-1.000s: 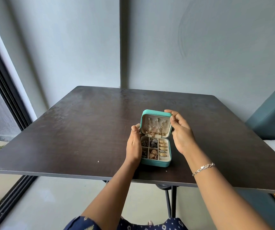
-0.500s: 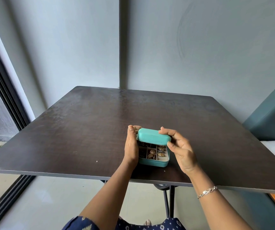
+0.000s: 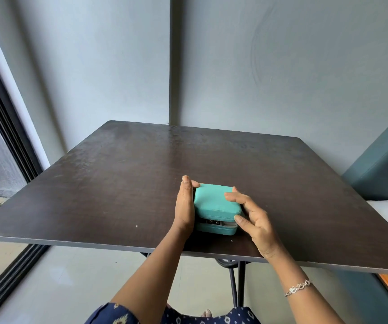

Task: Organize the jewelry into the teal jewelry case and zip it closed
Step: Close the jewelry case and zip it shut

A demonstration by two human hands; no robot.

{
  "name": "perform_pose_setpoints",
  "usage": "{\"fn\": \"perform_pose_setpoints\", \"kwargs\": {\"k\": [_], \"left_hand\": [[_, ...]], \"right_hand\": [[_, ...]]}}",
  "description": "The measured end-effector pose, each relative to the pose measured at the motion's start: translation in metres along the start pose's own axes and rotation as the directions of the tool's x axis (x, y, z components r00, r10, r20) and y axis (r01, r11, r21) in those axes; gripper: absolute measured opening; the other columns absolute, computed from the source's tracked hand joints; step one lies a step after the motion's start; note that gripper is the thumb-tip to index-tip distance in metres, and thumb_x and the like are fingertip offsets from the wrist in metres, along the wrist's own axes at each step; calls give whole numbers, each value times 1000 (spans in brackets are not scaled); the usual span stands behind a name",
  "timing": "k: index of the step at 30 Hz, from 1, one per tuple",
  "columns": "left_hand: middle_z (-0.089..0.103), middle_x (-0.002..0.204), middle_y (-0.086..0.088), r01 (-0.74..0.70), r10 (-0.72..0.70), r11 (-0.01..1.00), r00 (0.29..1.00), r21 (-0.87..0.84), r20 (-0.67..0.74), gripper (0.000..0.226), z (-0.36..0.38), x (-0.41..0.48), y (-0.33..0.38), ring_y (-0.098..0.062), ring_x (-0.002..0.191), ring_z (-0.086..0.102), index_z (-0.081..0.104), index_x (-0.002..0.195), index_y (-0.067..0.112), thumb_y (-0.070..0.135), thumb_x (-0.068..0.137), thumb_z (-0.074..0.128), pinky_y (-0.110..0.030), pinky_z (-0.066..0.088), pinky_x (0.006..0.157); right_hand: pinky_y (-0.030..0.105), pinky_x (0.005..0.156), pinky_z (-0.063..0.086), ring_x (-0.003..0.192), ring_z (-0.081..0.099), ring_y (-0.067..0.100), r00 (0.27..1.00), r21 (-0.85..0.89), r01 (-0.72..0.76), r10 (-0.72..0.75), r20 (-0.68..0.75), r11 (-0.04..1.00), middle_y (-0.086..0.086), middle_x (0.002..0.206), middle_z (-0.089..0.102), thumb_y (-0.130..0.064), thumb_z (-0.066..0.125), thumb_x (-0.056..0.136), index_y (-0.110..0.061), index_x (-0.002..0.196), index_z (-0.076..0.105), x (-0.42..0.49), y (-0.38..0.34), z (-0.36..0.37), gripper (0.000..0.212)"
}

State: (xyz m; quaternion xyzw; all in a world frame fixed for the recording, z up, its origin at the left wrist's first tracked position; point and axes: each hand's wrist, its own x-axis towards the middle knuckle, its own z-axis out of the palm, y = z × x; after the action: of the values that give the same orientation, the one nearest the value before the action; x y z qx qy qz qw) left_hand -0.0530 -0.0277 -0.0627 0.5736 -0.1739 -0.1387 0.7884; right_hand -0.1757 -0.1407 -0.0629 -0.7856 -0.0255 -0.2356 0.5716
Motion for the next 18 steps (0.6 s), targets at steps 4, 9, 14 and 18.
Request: {"fn": "perform_pose_setpoints", "kwargs": {"k": [4,9,14,18], "left_hand": [[64,95,-6,1,-1,999,1000,43,-4,61,-1,1,-2,-33,99,57,53,70,32,90,62,34,-58,38,100],[62,89,-1,0,1,997,1000,84,-17,58,-2,1,-2,-26,93,56,54,69,35,88,65,32,-57,38,99],[65,101,-10,22,-22,994,1000,103,0,64,-2,0,-1,-31,102,59,61,78,33,87,66,29,-51,41,99],[64,101,-2,-17,12,988,999,155,31,46,-1,-2,4,-22,101,57,61,95,19,57,92,35,-39,42,98]], "right_hand": [[24,113,23,137,30,10,1000,-24,29,-29,-4,999,-7,126,56,0,48,79,-30,111,57,-1,2,1,44],[30,114,24,137,32,12,999,-10,38,-38,5,999,-4,125,57,-14,55,77,-31,108,60,-3,4,0,35],[33,115,22,137,31,10,999,-103,32,-30,23,994,-13,130,52,-24,66,66,-42,105,59,-5,3,-2,44],[26,114,20,138,27,6,999,-236,33,-26,31,971,-18,135,48,-18,68,65,-43,104,56,-6,2,-1,48]]}}
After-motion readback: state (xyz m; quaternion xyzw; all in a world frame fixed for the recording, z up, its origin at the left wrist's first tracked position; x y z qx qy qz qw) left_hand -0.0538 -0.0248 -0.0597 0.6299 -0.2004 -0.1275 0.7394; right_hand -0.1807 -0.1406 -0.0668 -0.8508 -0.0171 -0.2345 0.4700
